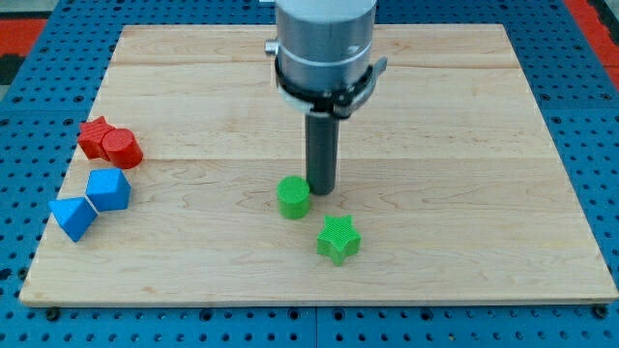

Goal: Nudge green star to the bottom side of the green circle

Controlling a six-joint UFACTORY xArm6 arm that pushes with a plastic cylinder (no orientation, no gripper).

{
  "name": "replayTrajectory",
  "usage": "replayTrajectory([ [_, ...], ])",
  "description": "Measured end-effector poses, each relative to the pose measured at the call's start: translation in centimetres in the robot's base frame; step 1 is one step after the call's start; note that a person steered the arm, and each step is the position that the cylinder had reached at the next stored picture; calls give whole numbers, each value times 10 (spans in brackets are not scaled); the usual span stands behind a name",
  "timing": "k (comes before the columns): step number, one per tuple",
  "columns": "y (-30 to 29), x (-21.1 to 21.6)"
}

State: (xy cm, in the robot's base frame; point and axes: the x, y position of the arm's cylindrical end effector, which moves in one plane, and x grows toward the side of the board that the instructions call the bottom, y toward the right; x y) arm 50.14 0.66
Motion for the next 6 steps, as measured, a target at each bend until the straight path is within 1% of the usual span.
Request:
replayTrajectory([
  [1,83,8],
  [2,60,50],
  [3,7,41],
  [4,25,38],
  [5,65,20],
  [6,80,6],
])
